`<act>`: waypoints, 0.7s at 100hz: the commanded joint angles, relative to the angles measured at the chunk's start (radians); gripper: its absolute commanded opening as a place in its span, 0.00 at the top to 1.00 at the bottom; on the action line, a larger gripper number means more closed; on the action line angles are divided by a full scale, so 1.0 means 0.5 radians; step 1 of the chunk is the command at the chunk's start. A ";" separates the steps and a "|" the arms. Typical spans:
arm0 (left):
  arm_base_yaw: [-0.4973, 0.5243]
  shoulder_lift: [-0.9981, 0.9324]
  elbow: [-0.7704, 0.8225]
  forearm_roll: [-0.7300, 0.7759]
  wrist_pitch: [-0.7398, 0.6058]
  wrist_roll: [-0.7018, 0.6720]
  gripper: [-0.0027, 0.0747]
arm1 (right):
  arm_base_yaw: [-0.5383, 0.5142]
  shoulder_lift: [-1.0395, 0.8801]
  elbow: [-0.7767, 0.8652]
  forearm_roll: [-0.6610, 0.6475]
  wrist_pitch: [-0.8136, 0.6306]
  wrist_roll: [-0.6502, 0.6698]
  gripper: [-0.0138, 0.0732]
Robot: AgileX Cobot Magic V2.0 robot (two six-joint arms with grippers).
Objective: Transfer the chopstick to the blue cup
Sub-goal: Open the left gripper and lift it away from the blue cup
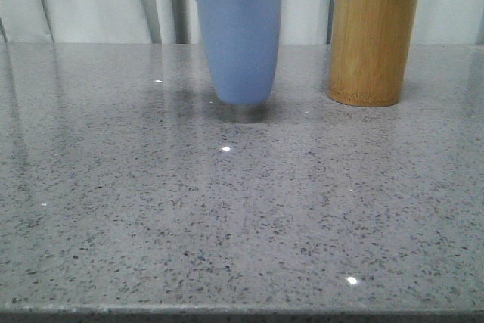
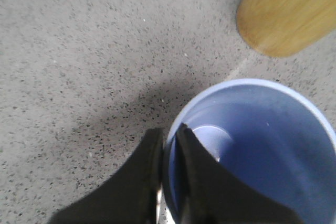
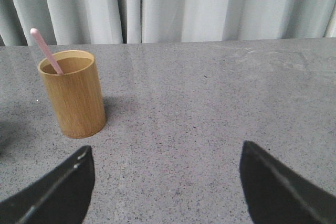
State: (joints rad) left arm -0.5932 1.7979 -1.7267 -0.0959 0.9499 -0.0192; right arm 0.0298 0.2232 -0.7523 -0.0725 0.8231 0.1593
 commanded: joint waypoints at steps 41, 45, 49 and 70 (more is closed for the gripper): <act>-0.047 -0.016 -0.079 0.036 -0.051 0.015 0.99 | -0.004 0.045 -0.056 -0.017 -0.193 -0.008 0.18; -0.047 -0.016 -0.079 0.036 -0.051 0.015 0.97 | -0.004 0.045 -0.056 -0.017 -0.201 -0.008 0.18; -0.047 -0.016 -0.079 0.036 -0.054 0.015 0.93 | -0.004 0.045 -0.056 -0.017 -0.211 -0.008 0.18; -0.047 -0.020 -0.079 0.028 -0.083 0.015 0.40 | -0.004 0.045 -0.056 -0.017 -0.222 -0.008 0.18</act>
State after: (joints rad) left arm -0.6065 1.8398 -1.7310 -0.0744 0.9501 -0.0106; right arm 0.0298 0.2232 -0.7523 -0.0725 0.7996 0.1593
